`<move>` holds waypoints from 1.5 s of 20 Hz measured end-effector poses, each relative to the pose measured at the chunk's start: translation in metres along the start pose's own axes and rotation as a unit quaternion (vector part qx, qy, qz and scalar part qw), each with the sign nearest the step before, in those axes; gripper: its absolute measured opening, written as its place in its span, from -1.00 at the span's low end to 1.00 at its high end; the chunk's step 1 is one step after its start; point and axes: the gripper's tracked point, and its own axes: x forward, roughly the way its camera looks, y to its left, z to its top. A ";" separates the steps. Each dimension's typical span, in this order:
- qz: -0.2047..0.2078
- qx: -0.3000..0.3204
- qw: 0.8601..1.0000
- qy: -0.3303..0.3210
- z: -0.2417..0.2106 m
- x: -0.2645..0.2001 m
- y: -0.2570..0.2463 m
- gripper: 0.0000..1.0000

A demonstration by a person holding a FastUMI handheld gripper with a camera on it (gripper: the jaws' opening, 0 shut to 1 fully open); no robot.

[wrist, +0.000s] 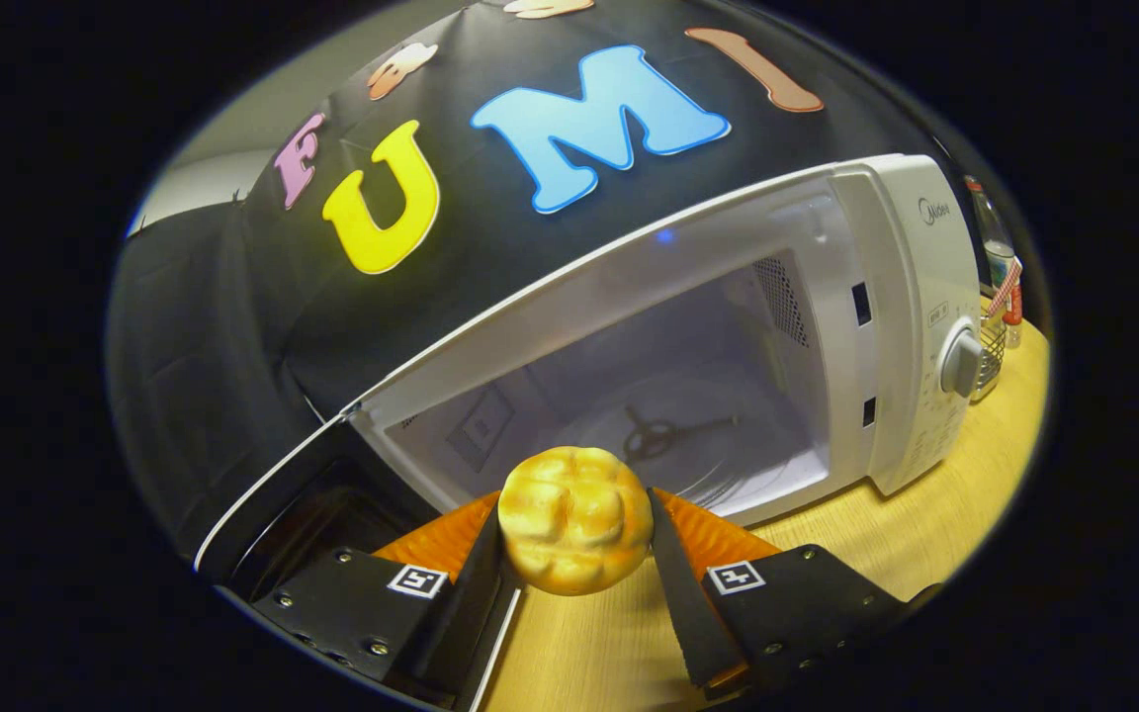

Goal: Open the microwave, put the food inside, and close the microwave door.

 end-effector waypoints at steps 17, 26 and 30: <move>-0.088 0.080 0.992 -0.044 -0.005 0.062 -0.040 0.95; -0.063 0.010 0.996 -0.058 0.012 -0.008 -0.011 0.95; -0.052 -0.044 0.994 -0.089 0.043 -0.065 0.007 0.95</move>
